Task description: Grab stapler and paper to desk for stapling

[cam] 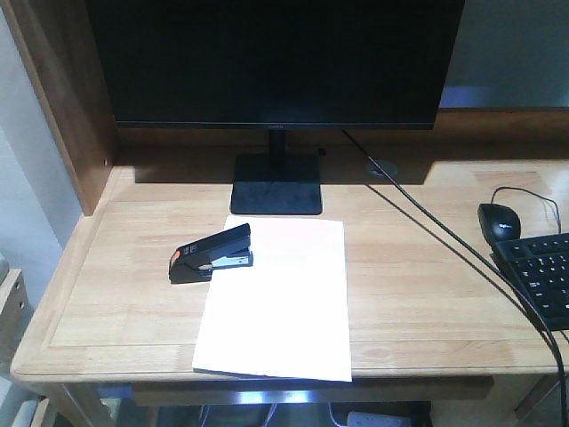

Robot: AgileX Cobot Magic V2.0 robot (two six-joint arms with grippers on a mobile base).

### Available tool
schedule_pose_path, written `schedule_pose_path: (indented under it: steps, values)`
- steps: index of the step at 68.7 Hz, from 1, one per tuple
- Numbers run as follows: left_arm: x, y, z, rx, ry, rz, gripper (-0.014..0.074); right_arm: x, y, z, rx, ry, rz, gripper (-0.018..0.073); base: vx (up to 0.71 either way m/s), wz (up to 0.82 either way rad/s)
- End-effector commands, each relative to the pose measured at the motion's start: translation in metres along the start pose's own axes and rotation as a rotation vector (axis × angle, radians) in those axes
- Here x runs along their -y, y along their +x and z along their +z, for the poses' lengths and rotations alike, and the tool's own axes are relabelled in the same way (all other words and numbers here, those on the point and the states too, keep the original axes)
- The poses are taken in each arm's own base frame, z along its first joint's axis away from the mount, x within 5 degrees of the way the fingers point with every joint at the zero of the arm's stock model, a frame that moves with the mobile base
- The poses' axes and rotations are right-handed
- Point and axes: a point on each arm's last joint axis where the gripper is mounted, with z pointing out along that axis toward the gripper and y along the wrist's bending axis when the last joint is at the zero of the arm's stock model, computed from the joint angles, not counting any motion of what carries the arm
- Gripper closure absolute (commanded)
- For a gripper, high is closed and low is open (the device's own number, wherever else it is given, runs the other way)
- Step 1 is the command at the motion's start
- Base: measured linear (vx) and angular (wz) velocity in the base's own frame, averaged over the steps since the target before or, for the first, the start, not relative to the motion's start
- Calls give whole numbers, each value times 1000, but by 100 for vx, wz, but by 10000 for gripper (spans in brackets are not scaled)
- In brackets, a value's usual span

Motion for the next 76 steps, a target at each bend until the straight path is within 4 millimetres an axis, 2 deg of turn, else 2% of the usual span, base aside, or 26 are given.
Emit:
schedule_pose_path:
  steps: [1, 7, 12, 19, 25, 35, 36, 76]
  values:
    - [-1, -16, 0, 97, -2, -4, 603, -2, -9, 0, 36, -27, -28, -22, 0, 0]
    - [-1, -16, 0, 97, -2, -4, 603, -1, -10, 0, 38, -14, -84, -22, 0, 0]
    - [-1, -16, 0, 97, -2, -4, 603, -1, -9, 0, 35, -18, -37, -12, 0, 0]
    - [-1, -16, 0, 97, -2, -4, 603, -1, -9, 0, 34, -20, 25, 66, 0, 0]
    - [-1, -16, 0, 97, -2, -4, 603, -1, -9, 0, 36, -20, 22, 204, 0, 0]
    - [-1, -16, 0, 97, -2, -4, 603, -3, -10, 0, 45, -37, 19, 563, 0, 0]
    - [-1, -16, 0, 97, -2, -4, 603, -3, -10, 0, 46, -39, 21, 576, 0, 0]
    - [-1, -15, -1, 97, -2, -4, 603, -3, -10, 0, 51, -40, -8, 568, 0, 0]
